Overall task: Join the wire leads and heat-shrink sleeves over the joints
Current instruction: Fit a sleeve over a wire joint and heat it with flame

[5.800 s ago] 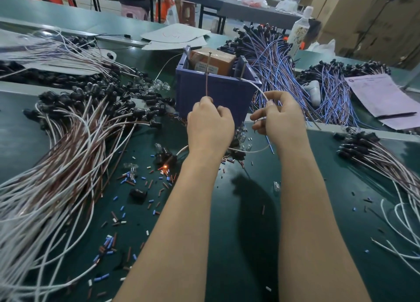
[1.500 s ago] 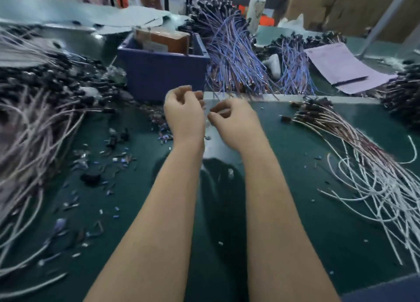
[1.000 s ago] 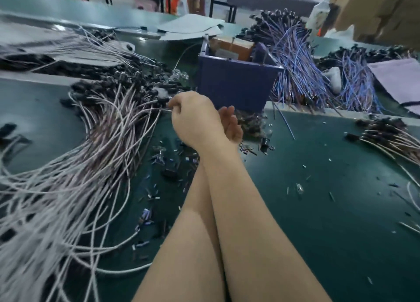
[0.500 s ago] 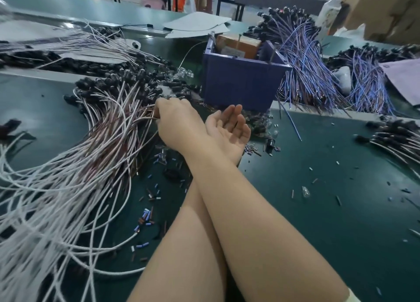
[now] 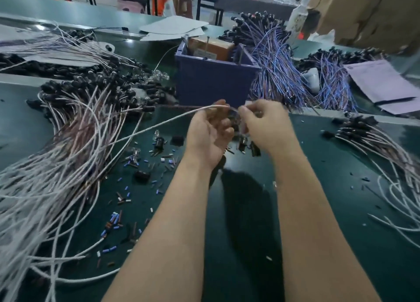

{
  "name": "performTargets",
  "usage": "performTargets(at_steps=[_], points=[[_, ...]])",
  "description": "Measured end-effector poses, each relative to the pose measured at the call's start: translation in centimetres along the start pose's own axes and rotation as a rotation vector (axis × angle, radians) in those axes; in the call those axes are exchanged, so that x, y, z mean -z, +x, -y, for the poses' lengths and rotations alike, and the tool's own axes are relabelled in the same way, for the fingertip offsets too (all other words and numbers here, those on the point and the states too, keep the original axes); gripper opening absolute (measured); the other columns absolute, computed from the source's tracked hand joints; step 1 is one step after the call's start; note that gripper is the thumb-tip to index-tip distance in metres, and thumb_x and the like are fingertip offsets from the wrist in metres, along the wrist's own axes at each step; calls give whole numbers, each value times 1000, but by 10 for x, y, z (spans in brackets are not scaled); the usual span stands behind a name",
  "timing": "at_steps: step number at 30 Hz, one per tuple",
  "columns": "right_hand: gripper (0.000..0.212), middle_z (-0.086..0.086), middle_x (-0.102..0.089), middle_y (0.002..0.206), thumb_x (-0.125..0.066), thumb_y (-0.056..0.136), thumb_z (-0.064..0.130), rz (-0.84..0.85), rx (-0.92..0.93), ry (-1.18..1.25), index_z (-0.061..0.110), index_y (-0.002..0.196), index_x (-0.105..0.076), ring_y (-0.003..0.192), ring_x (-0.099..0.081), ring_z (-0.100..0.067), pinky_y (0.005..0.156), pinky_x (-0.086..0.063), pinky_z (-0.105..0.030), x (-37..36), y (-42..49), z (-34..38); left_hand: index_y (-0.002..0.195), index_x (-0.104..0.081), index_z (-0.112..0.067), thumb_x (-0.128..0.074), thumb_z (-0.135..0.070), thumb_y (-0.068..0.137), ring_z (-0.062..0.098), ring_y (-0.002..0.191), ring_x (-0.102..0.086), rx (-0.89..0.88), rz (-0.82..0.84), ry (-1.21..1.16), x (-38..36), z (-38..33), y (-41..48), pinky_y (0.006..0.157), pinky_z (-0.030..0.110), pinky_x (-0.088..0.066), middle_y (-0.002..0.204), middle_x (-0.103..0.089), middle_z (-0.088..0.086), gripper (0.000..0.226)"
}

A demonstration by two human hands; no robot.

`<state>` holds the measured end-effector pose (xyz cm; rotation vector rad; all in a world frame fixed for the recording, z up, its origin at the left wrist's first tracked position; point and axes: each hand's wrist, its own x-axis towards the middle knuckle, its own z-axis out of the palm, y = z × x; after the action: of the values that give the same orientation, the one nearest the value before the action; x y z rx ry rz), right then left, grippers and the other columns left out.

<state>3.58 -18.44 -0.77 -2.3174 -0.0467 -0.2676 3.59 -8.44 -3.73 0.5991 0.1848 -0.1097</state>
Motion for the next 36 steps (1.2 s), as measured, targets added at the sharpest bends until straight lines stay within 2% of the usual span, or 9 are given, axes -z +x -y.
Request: performTargets(at_steps=[2, 5, 8, 13, 20, 25, 29, 32, 36], points=[[28, -1, -65, 66, -48, 98, 23, 78, -117, -58, 10, 79, -64, 57, -53, -10, 48, -38, -17, 1, -6, -20, 97, -57, -10, -32, 1, 94, 5, 45, -46, 20, 43, -14, 4, 4, 6, 42, 15, -39, 96, -61, 4, 27], [29, -9, -68, 83, -44, 99, 25, 53, -256, -34, 6, 89, -64, 72, -56, -20, 54, -37, -25, -3, -11, -35, 100, -60, -8, -34, 6, 92, 6, 50, -55, 28, 62, 65, 9, 8, 12, 50, 15, -46, 101, -68, 5, 30], [32, 4, -62, 58, -42, 99, 38, 67, -262, 118, 14, 81, -55, 71, -60, -20, 68, -49, -34, -7, -16, -34, 93, -62, -5, -38, 1, 95, 7, 54, -60, 48, 47, 75, 9, 9, 11, 53, 17, -51, 91, -70, 7, 25], [23, 7, -57, 52, -50, 97, 32, 145, -80, 219, 22, 76, -53, 53, -52, -12, 58, -42, -28, -27, -29, -29, 84, -58, -10, -37, -7, 97, 5, 44, -54, -39, -69, 138, 8, 10, 11, 43, 15, -43, 67, -69, 0, 25], [29, 0, -53, 46, -39, 102, 17, 112, -249, 681, 12, 78, -55, 30, -36, -6, 33, -27, -14, -35, -28, -36, 87, -56, -7, -24, 15, 80, 7, 44, -42, -97, -42, 215, 3, 15, 14, 41, 17, -34, 85, -64, 7, 39], [28, -3, -54, 51, -36, 102, 15, 132, -357, 766, 10, 79, -52, 33, -37, -8, 35, -30, -16, -32, -24, -34, 96, -60, -11, -34, -3, 96, 5, 58, -52, -88, 107, 322, 6, 15, 15, 54, 17, -46, 89, -69, 0, 28], [26, -11, -52, 57, -40, 98, 11, 265, -257, 620, 7, 75, -51, 31, -33, -9, 33, -24, -17, -31, -26, -34, 87, -60, -13, -37, -14, 103, 0, 50, -44, -264, 23, 511, 7, 21, 18, 44, 12, -38, 74, -57, -1, 28], [33, -9, -48, 62, -49, 97, 27, 242, -179, 434, 9, 70, -54, 38, -38, -10, 41, -32, -21, -32, -26, -35, 79, -60, -12, -44, -12, 100, -4, 42, -47, -366, -38, 616, 12, 19, 19, 46, 11, -40, 67, -54, -1, 26], [28, 1, -60, 72, -52, 95, 32, -119, -115, 336, 9, 82, -63, 74, -57, -18, 70, -43, -30, -35, -22, -35, 84, -63, -7, -49, -12, 97, -4, 48, -51, -516, -105, 863, 20, 20, 16, 56, 12, -42, 62, -57, -3, 19]])
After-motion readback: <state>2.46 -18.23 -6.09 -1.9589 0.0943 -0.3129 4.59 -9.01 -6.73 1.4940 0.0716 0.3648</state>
